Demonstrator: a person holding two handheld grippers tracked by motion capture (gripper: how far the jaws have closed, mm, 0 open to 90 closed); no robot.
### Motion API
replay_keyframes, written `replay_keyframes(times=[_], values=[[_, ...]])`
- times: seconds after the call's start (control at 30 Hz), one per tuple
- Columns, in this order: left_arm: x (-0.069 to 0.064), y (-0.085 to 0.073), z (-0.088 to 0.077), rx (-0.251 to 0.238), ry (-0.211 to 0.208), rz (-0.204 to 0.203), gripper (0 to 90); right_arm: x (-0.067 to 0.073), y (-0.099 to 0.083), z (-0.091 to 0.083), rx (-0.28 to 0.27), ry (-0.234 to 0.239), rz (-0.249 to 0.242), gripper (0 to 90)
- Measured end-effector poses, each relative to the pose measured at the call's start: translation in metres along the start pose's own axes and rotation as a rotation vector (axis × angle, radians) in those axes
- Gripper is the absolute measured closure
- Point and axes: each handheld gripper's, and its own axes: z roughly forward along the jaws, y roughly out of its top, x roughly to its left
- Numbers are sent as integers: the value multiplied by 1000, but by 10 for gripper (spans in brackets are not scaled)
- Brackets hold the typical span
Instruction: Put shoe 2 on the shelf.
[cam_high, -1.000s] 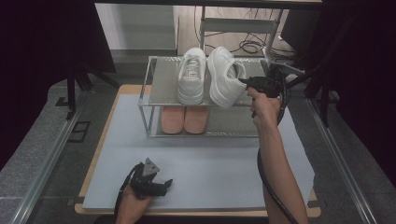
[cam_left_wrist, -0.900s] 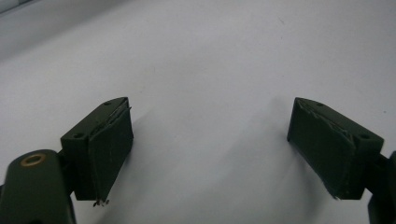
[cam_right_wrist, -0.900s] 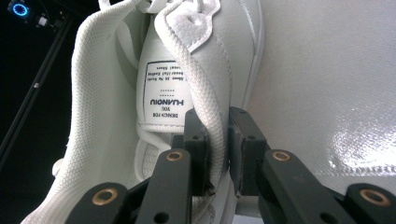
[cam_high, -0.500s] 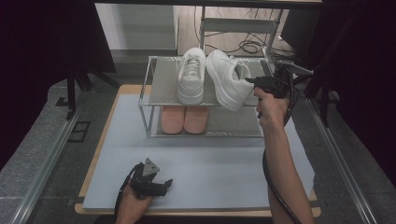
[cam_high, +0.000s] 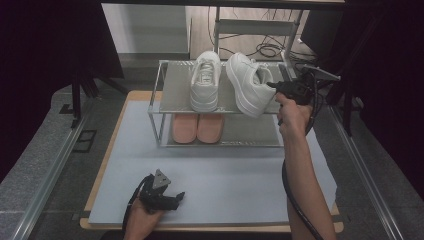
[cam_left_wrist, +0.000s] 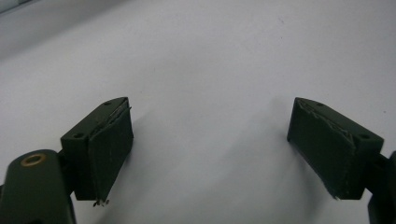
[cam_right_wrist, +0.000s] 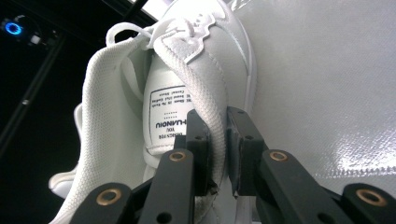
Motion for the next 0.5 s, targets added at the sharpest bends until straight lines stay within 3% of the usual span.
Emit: replay_keyframes(times=[0.13,0.27,0.5], values=[[0,0,0,5,0,6,144,4,-4,7,-21,-18,0,803],[0,0,0,3,-1,3,144,14,-8,14,-38,-57,-33,787],[0,0,0,3,0,5,145,30,-14,22,-52,-83,-100,715]])
